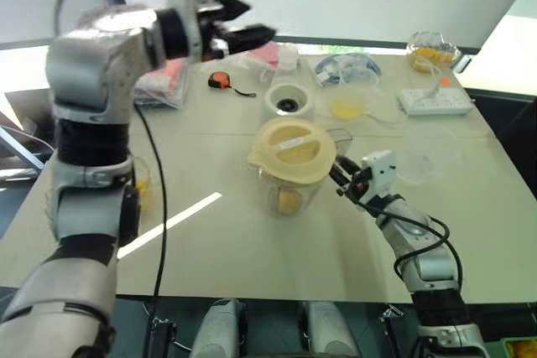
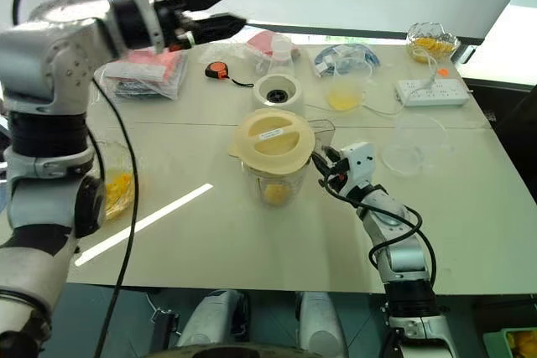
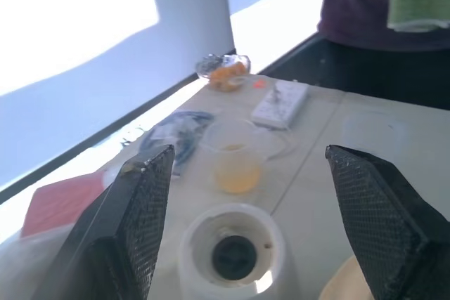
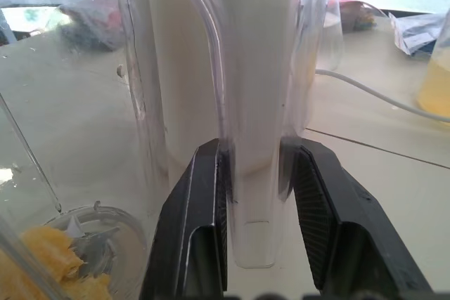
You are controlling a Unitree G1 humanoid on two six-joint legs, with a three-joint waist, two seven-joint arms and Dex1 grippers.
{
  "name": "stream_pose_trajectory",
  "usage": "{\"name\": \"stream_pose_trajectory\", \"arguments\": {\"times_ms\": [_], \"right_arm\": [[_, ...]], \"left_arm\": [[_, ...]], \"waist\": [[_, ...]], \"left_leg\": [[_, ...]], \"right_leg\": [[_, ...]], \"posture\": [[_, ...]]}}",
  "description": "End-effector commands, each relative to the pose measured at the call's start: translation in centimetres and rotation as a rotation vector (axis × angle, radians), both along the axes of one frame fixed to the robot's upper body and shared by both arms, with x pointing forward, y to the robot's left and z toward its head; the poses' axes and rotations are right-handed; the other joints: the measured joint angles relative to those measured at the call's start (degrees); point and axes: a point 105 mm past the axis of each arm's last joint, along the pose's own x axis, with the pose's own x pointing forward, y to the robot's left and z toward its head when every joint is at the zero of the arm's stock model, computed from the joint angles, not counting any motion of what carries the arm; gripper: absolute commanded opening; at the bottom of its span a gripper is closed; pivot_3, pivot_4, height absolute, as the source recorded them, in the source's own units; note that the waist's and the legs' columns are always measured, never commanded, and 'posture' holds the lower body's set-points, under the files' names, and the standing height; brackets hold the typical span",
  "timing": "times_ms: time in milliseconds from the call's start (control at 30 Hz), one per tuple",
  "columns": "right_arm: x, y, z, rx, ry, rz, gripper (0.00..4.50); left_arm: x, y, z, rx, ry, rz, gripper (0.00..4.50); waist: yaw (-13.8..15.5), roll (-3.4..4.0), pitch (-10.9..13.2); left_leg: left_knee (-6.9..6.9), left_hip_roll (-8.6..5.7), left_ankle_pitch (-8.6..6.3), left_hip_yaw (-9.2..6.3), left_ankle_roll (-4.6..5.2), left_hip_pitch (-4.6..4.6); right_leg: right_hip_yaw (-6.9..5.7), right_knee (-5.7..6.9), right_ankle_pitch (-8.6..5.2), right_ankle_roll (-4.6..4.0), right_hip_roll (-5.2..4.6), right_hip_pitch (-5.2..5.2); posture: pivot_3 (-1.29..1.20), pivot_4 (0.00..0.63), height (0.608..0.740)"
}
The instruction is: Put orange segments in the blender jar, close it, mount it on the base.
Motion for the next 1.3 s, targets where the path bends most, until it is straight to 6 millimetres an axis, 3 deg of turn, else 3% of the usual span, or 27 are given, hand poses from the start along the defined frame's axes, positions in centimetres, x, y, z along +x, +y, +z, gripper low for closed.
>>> {"name": "stream_pose_trajectory", "arguments": {"times_ms": [33,200,267,433,633,900,1300], "right_arm": [[-0.7,-1.3,7.6,0.081,-0.193,-0.036,0.8],[-1.7,-2.6,13.4,0.148,-0.271,-0.044,0.8],[-2.0,-3.3,15.5,0.165,-0.295,-0.043,0.8],[-1.3,-4.7,20.3,0.205,-0.335,-0.086,0.8],[2.2,-4.5,23.3,0.23,-0.303,-0.156,0.8],[6.9,-1.3,23.0,0.217,-0.247,-0.153,0.8],[8.6,0.4,21.0,0.133,-0.219,-0.157,0.8]], "left_arm": [[-1.5,3.5,-2.4,0.102,-0.056,0.067,3.56],[-4.1,5.5,-7.1,0.152,0.012,0.096,3.56],[-5.1,5.5,-8.0,0.15,0.025,0.1,3.56],[-6.8,5.0,-9.0,0.118,0.041,0.099,3.56],[-7.3,4.3,-9.2,0.096,0.011,0.14,3.56],[-7.8,3.9,-10.2,0.083,0.009,0.191,3.56],[-8.2,3.9,-11.0,0.054,0.019,0.241,3.56]], "waist": [[-0.13,0.06,0.18],[0.22,-0.34,0.62],[0.45,-0.36,0.66],[0.32,-0.38,0.69],[-0.14,-0.38,0.71],[-0.14,-0.35,0.73],[-0.07,-0.32,0.76]], "left_leg": [[0.0,0.02,0.01,0.0,-0.02,-0.02],[-0.01,0.16,0.05,0.01,-0.1,-0.18],[-0.03,0.16,0.05,0.0,-0.1,-0.19],[0.0,0.14,0.04,-0.07,-0.09,-0.18],[0.04,0.17,0.08,-0.01,-0.12,-0.07],[-0.04,0.25,0.08,0.03,-0.13,-0.1],[-0.07,0.16,0.08,0.02,-0.14,-0.27]], "right_leg": [[-0.01,0.0,0.0,0.0,0.0,-0.03],[-0.03,0.15,0.05,-0.01,0.0,-0.26],[-0.05,0.11,0.04,-0.02,-0.05,-0.25],[-0.17,-0.07,0.03,-0.26,-0.09,-0.1],[-0.13,0.03,0.05,-0.38,0.02,-0.1],[-0.11,0.08,0.18,-0.2,0.16,-0.18],[-0.15,-0.09,0.22,-0.13,0.0,-0.24]], "posture": [[0.0,0.15,0.74],[0.0,0.15,0.74],[0.0,0.15,0.74],[0.0,0.15,0.74],[0.0,0.15,0.74],[0.0,0.15,0.74],[0.0,0.15,0.74]]}}
